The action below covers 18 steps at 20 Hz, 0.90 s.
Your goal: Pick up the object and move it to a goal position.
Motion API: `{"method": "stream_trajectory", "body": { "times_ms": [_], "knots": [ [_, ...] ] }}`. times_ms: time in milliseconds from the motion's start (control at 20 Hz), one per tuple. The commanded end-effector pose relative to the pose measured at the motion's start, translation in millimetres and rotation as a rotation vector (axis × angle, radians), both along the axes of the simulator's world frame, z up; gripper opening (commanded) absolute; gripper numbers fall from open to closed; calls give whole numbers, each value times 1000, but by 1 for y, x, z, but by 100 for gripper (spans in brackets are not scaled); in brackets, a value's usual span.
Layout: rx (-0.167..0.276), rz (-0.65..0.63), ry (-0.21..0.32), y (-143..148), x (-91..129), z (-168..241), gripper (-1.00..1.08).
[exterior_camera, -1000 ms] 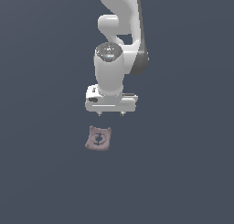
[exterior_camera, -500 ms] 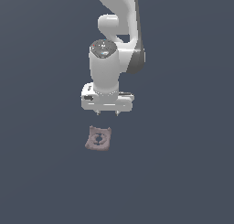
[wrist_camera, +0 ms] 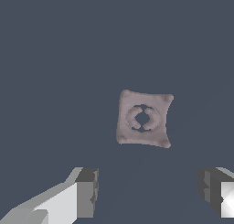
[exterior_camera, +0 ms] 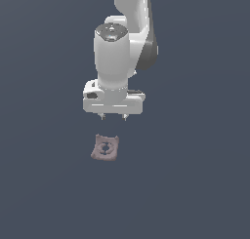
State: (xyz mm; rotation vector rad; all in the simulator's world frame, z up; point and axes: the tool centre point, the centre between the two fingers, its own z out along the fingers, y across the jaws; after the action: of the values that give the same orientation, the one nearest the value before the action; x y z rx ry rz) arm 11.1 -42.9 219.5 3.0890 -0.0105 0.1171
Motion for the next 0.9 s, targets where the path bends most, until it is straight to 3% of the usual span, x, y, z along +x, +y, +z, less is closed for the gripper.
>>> {"method": "stream_trajectory", "body": {
  "times_ms": [0,450,850],
  "knots": [
    [-13,16,-31,0,6,21,68],
    [-60,98,-197,1,27,142,68],
    [-70,168,-364,-3,25,263,68]
  ]
}}
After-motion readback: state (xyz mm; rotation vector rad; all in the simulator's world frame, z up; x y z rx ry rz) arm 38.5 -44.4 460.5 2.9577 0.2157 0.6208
